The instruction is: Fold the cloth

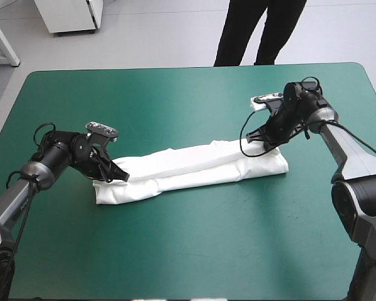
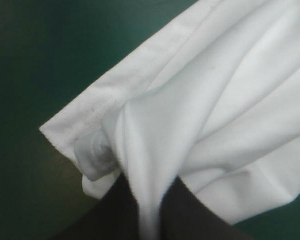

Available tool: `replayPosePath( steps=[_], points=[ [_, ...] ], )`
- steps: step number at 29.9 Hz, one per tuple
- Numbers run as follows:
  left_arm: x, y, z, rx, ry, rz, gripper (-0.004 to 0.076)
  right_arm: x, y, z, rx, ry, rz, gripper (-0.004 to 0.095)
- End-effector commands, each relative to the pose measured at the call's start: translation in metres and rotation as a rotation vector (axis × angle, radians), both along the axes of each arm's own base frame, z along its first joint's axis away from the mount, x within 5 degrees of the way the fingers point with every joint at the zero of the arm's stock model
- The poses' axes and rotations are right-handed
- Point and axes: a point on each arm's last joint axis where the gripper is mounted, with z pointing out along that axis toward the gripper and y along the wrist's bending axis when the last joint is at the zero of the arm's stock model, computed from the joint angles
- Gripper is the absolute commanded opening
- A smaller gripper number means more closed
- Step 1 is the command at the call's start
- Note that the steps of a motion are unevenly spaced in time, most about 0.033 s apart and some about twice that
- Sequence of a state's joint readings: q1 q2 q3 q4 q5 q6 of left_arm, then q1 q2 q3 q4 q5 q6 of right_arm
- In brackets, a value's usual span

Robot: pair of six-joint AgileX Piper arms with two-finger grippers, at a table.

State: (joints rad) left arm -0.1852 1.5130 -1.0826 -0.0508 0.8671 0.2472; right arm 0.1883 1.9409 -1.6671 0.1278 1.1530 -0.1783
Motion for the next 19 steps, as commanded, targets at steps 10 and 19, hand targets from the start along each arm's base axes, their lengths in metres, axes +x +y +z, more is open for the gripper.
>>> replayPosePath(
  steps=[10, 19],
  points=[
    [-0.001, 0.002, 0.019, 0.029, -0.01, 0.0, 0.015, -0.014, 0.001, 0.035, 0.045, -0.008, 0.062, 0.0278],
    [-0.012, 0.004, 0.096, -0.008, -0.126, 0.019, 0.0277, -0.047, -0.017, 0.101, 0.019, -0.19, 0.02, 0.039]
  ],
)
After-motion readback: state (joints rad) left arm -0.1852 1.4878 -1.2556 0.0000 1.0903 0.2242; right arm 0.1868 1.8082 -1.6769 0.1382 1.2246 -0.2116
